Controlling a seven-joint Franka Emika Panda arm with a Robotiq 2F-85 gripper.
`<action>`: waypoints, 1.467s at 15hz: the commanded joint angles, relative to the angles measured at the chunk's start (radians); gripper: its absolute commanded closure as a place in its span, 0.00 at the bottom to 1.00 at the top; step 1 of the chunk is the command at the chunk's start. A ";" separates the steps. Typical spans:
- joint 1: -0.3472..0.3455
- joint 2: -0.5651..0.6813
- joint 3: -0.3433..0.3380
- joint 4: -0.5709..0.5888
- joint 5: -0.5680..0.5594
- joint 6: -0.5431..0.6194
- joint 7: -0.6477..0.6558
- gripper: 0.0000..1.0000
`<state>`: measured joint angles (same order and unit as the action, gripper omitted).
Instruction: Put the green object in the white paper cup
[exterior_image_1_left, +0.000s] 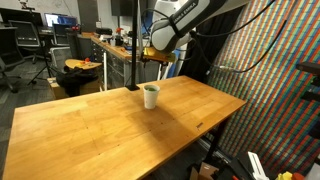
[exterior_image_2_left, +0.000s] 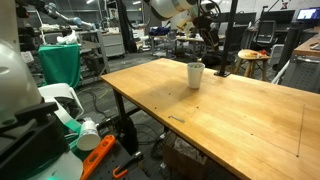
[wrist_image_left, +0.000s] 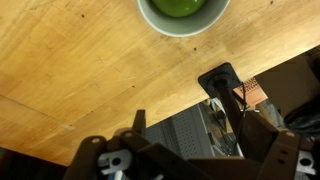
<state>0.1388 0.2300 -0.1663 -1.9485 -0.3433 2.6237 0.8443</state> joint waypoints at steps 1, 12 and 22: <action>-0.017 -0.013 0.012 -0.006 -0.011 -0.007 0.011 0.00; -0.020 -0.030 0.013 -0.023 -0.014 -0.009 0.026 0.00; -0.020 -0.030 0.013 -0.024 -0.014 -0.009 0.027 0.00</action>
